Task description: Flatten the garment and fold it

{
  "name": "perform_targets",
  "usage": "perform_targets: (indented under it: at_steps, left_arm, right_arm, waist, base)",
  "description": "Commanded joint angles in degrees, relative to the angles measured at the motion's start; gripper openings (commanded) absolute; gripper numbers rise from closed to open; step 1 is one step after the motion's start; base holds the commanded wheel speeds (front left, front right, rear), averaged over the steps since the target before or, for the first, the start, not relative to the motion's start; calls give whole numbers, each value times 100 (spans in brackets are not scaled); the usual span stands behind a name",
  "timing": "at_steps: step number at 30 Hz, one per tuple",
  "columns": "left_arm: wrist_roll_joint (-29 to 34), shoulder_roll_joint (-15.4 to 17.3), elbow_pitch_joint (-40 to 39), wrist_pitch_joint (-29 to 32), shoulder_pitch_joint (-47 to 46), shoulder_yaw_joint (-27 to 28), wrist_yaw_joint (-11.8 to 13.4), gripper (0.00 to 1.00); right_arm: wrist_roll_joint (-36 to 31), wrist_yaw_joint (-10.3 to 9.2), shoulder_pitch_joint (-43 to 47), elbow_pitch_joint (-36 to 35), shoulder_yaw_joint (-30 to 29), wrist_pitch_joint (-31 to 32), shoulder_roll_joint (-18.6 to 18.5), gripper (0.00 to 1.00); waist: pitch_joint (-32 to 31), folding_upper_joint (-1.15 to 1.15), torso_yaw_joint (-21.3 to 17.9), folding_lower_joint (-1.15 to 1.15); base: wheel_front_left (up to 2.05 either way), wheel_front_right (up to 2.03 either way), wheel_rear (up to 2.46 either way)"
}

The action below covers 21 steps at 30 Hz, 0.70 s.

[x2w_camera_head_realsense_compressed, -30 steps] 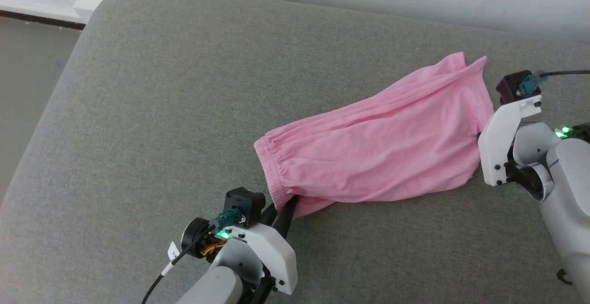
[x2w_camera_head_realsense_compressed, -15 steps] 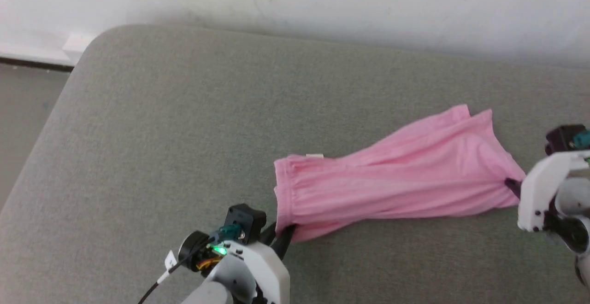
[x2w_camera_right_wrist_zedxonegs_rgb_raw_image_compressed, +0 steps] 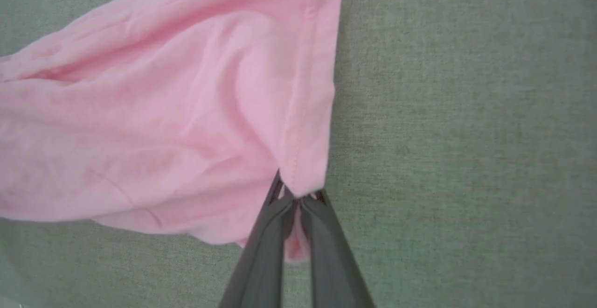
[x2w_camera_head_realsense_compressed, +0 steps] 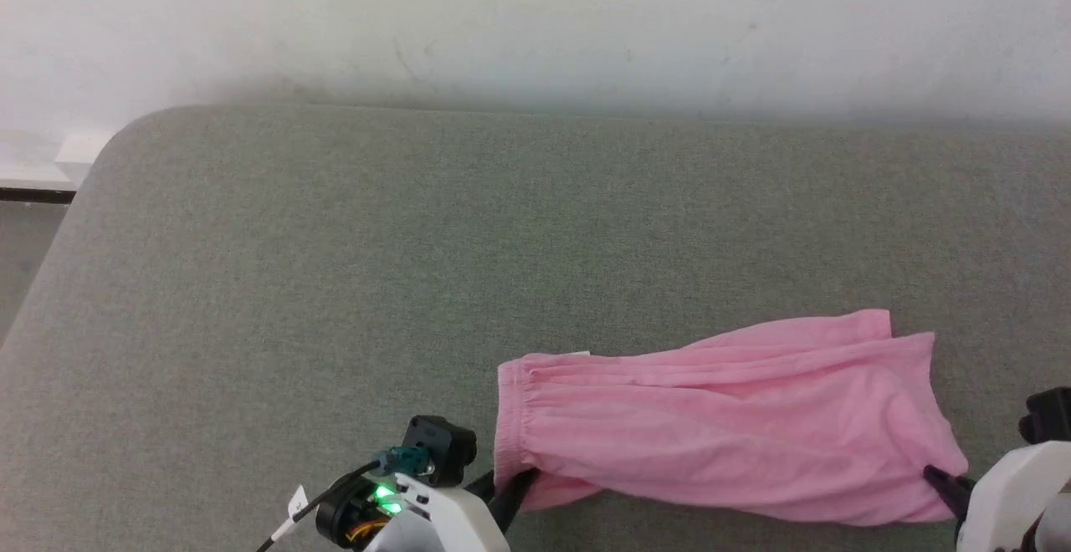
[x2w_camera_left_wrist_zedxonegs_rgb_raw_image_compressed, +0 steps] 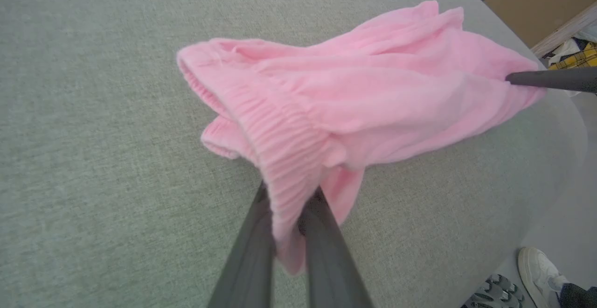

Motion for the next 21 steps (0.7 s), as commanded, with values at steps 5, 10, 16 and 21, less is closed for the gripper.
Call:
perform_targets:
  at_steps: [5,10,16,21]
  left_arm:
    - [-282,168,67,441,200,-66,-112,0]
    - [-456,289,222,818,236,-123,-171,0]
    - [-327,285,361,617,129,-157,-230,48]
    - [-170,257,263,-8,167,-67,-228,100]
  right_arm:
    - [-296,-11,389,-424,-183,77,525,0]
    - [-523,-11,290,-243,-142,-144,627,0]
    - [-641,-11,178,90,18,-503,438,100]
    - [-662,-11,144,-9,23,-983,279,100]
  waist:
    - [50,0,-30,1]
    - [72,0,14,1]
    - [-10,0,108,1]
    - [-219,0,186,1]
  base:
    - [0,0,0]
    - [0,0,0]
    - [0,0,0]
    - [0,0,0]
